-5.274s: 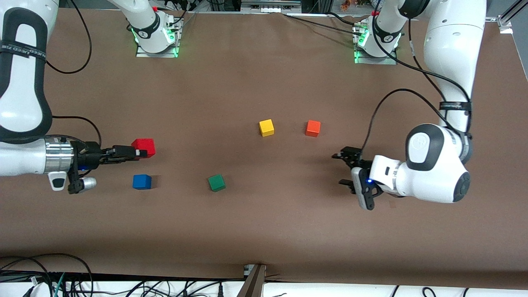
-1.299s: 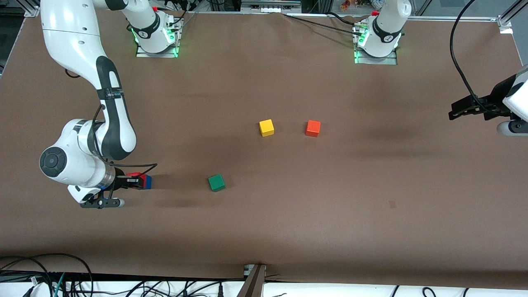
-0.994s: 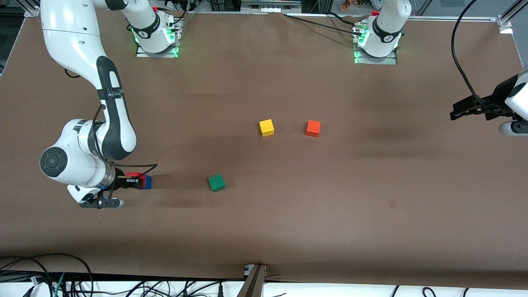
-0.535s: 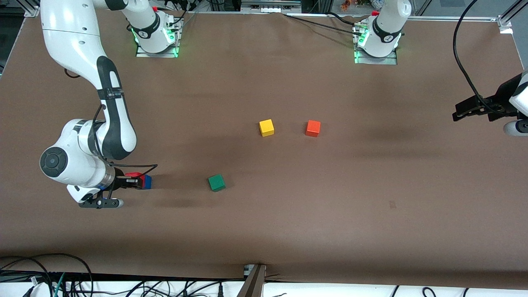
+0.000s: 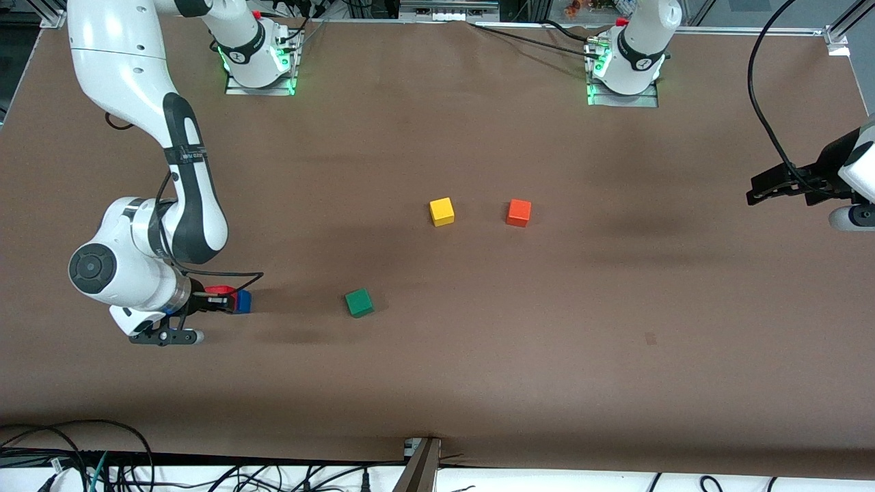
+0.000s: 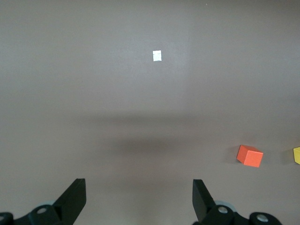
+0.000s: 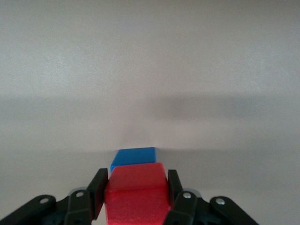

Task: Pass red block to right arm, stack on blue
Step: 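Lower the red cube onto the blue cube with the right gripper, then open the right gripper and lift it off the stacked cubes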

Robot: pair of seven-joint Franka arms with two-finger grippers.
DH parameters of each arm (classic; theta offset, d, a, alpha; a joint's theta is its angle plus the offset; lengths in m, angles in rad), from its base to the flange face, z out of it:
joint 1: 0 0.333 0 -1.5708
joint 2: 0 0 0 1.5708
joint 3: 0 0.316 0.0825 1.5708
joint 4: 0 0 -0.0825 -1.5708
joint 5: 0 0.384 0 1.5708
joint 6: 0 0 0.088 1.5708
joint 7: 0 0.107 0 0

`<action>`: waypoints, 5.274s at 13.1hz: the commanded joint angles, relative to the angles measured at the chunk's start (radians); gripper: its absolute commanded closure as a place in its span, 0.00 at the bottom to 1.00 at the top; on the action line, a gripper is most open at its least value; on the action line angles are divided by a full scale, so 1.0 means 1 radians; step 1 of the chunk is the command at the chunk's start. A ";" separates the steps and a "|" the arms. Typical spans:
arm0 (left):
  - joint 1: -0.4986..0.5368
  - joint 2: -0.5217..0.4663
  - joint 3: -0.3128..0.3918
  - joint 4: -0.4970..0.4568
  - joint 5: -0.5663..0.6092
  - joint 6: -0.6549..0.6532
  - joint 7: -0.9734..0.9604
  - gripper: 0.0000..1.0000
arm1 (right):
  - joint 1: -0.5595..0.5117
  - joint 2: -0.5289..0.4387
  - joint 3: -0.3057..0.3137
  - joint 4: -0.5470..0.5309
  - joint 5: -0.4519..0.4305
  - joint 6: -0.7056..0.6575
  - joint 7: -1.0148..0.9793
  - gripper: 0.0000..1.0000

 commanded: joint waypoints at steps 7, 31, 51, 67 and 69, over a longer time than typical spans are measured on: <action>-0.008 0.016 -0.001 0.034 0.028 -0.011 -0.006 0.00 | 0.013 -0.007 -0.002 0.012 -0.024 0.003 0.054 0.82; -0.017 0.016 -0.001 0.035 0.028 -0.011 -0.010 0.00 | 0.013 0.002 0.004 -0.004 -0.028 0.038 0.100 0.79; -0.019 0.016 -0.001 0.035 0.028 -0.011 -0.015 0.00 | -0.004 -0.015 -0.010 0.011 -0.022 0.038 0.082 0.00; -0.022 0.016 -0.001 0.035 0.028 -0.011 -0.013 0.00 | 0.064 -0.602 -0.031 -0.015 -0.122 -0.563 0.163 0.00; -0.022 0.016 -0.001 0.035 0.025 -0.011 -0.013 0.00 | 0.064 -0.677 -0.036 -0.065 -0.197 -0.595 0.163 0.00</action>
